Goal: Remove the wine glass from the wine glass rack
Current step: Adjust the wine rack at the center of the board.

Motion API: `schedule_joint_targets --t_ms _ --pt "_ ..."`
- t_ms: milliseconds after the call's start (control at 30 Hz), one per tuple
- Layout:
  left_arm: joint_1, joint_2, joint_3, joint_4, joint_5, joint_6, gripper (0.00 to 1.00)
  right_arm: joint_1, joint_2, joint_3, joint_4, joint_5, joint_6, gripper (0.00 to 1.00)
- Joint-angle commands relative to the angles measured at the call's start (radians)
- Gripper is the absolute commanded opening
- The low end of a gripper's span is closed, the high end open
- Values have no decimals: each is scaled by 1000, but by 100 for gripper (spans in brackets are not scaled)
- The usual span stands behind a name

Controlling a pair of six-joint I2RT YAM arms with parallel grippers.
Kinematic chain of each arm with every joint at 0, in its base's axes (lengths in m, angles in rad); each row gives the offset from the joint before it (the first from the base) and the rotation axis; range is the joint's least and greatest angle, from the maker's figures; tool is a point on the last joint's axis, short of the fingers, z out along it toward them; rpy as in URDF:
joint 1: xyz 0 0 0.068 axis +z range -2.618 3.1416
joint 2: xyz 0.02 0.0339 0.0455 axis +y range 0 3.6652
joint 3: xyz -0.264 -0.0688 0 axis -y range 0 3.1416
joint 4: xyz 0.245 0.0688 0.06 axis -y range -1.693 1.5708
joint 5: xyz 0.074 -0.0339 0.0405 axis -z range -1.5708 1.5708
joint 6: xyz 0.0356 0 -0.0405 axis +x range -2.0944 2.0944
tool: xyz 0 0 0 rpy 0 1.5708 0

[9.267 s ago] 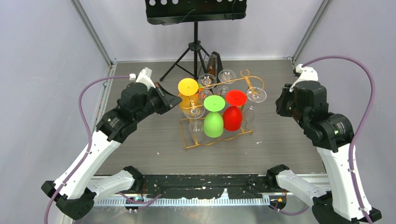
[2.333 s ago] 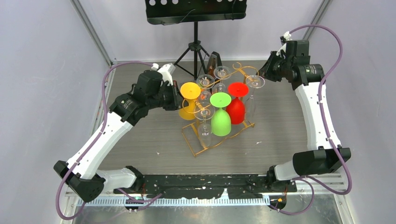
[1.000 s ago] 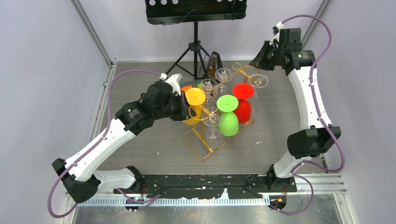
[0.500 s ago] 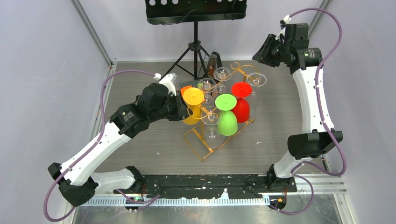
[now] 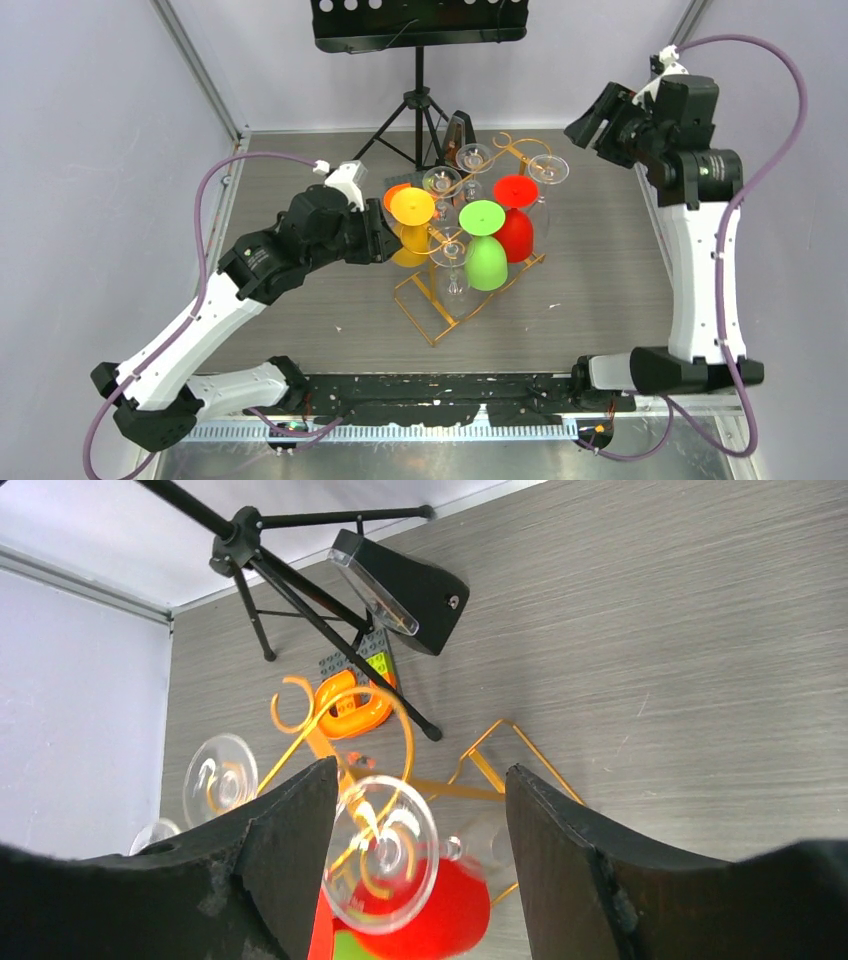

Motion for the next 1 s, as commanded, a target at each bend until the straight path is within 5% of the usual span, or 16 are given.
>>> schedule_joint_targets --t_ms 0,200,267,300,667,967 --pt "-5 -40 1 -27 -50 44 47 -2 -102 -54 22 14 4 69" --pt "-5 -82 -35 -40 -61 65 58 -2 -223 -139 20 -41 24 70" --pt "-5 -97 -51 -47 -73 71 93 -2 -256 -163 27 -76 36 71" --pt "-5 -108 -59 -51 -78 76 99 -2 -278 -181 30 -98 40 71" --pt "-3 -221 -116 -93 -130 149 100 -3 -458 -383 103 -145 76 76" --pt "-3 -263 -120 -114 -117 212 100 -2 -470 -471 180 -98 285 75"
